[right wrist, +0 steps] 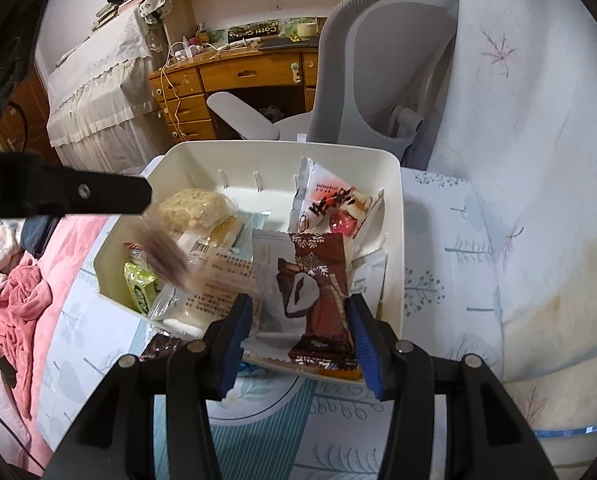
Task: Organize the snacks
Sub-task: 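Carry both snacks over the white tray and open both tools, then withdraw both tools from the tray toward the last two snacks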
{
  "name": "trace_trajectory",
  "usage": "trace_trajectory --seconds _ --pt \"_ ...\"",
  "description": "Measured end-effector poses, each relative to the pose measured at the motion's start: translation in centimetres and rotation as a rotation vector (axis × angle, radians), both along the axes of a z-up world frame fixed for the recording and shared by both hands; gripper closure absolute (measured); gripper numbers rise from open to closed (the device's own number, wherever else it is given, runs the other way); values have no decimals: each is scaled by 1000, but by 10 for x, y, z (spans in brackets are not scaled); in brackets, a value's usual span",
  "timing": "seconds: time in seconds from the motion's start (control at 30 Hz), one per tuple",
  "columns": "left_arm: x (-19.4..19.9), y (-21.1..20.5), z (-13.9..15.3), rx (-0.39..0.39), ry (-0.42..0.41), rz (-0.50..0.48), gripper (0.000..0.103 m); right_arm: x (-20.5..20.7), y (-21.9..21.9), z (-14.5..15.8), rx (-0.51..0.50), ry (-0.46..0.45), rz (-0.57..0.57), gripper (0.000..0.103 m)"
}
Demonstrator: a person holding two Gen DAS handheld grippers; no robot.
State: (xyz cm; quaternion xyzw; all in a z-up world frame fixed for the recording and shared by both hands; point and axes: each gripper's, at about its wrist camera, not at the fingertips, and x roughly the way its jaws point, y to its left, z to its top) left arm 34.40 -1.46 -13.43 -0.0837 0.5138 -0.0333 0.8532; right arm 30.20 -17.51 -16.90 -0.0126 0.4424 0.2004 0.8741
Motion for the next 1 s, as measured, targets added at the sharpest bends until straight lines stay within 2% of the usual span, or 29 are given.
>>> trace_trajectory --seconds 0.13,0.2,0.37,0.67,1.0 --pt "-16 2 8 0 -20 40 26 -7 -5 4 17 3 -1 51" --pt "-26 3 13 0 -33 60 26 -11 -8 9 26 -8 2 43" --pt "-55 1 20 2 -49 112 26 -25 -16 18 44 -28 23 38" --pt "-107 -2 19 6 -57 208 26 -53 -27 22 75 -5 80 38" --pt "-145 4 -3 18 -3 314 26 -81 -23 4 91 54 155 38"
